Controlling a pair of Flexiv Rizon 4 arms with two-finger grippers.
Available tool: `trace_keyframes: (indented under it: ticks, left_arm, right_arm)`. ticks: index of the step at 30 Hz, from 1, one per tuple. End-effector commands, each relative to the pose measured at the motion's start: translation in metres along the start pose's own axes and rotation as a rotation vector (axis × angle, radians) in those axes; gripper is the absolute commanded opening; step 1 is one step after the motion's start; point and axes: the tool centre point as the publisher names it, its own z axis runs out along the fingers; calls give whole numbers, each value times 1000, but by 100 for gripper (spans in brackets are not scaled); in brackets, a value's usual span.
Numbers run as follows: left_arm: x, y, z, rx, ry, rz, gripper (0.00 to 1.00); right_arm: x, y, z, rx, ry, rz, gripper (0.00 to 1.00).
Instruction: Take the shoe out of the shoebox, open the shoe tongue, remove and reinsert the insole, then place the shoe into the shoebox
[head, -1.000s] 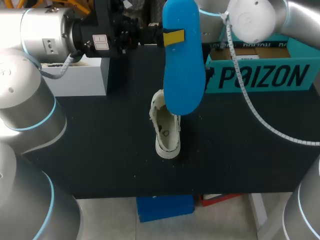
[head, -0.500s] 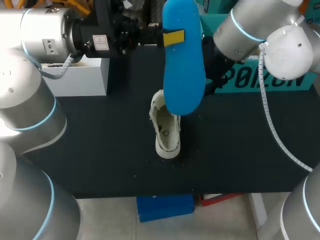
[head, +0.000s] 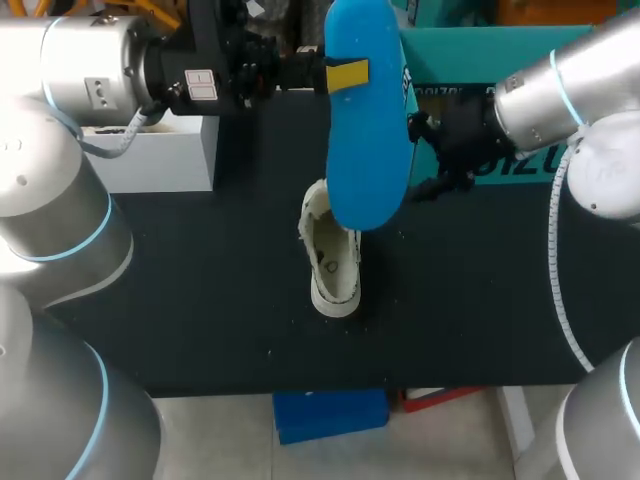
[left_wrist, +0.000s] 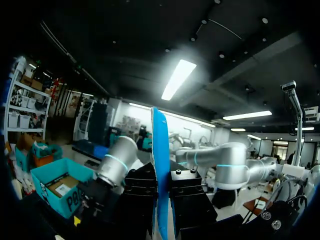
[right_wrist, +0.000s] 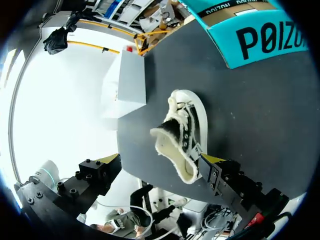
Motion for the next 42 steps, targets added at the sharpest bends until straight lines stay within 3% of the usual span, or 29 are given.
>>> trace_keyframes:
  ticks: [1, 10, 19, 21, 24, 27, 34, 37, 42]
  left_arm:
    - [1, 1, 1, -1, -4, -1, 0]
    - [1, 1, 1, -1, -4, -1, 0]
    - [1, 1, 1, -1, -4, -1, 0]
    - [4, -1, 3, -141, -52, 229, 0]
    - [5, 13, 8, -293, -111, 480, 0]
    - [0, 31, 7, -380, -163, 610, 0]
    - [-24, 71, 3, -363, -174, 682, 0]
    - [-36, 88, 4, -353, -99, 625, 0]
    - [-36, 88, 4, -353, -99, 625, 0]
  right_arm:
    - [-2, -7, 0, -29, 463, -4, 100]
    - [3, -6, -5, -70, 574, -1, 100]
    - [7, -5, -6, -61, 600, -57, 100]
    - [7, -5, -6, -61, 600, -57, 100]
    - [7, -5, -6, -61, 600, -57, 100]
    - [7, -5, -6, -61, 600, -57, 100]
    - [7, -5, -6, -61, 600, -57, 100]
    - [7, -5, -6, -61, 600, -57, 100]
    - [7, -5, -6, -61, 600, -57, 100]
